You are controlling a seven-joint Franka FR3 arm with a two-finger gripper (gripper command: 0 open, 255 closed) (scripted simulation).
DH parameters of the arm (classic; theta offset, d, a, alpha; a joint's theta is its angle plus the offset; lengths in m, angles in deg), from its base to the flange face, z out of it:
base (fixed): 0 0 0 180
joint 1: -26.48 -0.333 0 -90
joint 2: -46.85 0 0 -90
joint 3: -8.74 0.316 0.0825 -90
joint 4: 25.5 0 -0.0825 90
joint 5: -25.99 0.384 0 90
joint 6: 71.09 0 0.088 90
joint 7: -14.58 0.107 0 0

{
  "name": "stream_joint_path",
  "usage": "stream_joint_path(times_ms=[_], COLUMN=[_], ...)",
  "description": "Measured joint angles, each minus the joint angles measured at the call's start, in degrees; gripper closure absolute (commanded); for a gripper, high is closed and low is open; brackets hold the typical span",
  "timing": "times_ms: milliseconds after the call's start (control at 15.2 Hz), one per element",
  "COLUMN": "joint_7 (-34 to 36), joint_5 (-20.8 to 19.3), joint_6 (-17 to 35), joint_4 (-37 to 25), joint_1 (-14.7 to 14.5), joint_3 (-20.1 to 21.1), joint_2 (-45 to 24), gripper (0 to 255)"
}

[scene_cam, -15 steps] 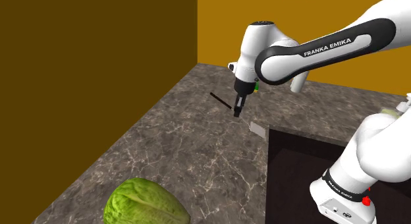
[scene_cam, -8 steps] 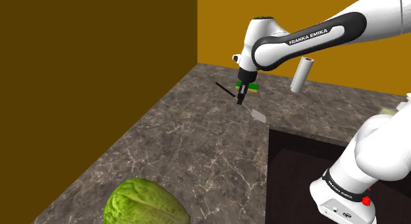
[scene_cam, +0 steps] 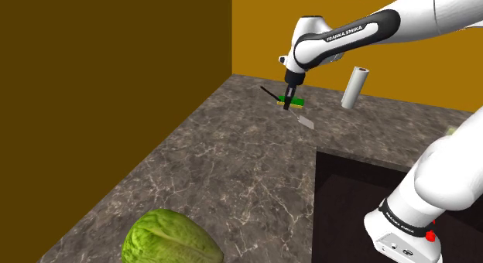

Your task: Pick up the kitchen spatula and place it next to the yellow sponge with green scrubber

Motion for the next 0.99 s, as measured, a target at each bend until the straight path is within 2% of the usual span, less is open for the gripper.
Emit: stream_joint_path(times_ms=[198,330,990], joint_7=[-3.44,-4.21,-5.19], joint_5=[0.16,0.25,0.9], joint_6=[-0.75,0.05,7.51], joint_4=[-3.57,-3.78,-0.2], joint_1=[1.45,1.75,1.86], joint_3=[-1.9,-2.26,-2.43], joint_2=[-2.98,-4.01,-7.95], gripper=[255,255,255])
